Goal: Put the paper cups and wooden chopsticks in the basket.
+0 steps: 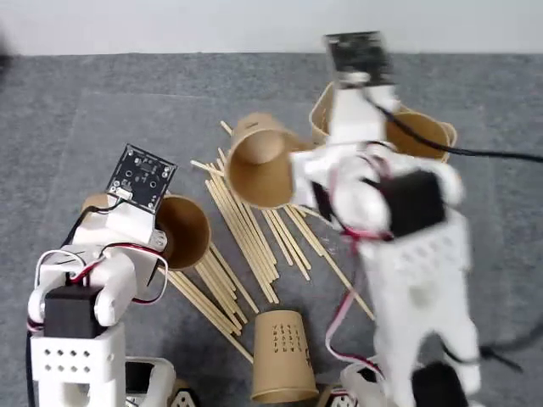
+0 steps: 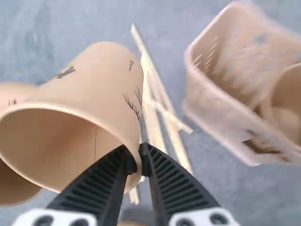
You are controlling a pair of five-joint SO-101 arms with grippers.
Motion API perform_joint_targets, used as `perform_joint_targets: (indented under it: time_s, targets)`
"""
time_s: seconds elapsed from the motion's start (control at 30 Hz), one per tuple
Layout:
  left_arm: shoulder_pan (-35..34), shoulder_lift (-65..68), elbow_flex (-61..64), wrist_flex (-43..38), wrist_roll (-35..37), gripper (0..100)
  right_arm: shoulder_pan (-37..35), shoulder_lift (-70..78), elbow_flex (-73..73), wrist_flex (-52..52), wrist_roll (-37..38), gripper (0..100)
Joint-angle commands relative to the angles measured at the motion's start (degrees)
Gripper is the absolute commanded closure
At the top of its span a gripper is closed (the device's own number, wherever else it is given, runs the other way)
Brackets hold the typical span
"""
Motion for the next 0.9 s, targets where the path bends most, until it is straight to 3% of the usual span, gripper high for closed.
perform_joint_targets:
  time_s: [0.0, 0.4, 0.87]
  targets:
    - [0.1, -1.3, -2.8, -0.2, 0.7, 99, 6.1, -6.8, -3.2, 0.0, 2.1, 98.9]
    - [0.0, -1.3, -2.7, -0.2, 0.8, 99, 25.5, -9.5, -3.1, 0.5, 2.1, 98.9]
    - [0.0, -1.3, -1.3, -0.2, 0.8, 99, 34.3, -7.2, -2.7, 5.6, 2.1, 98.9]
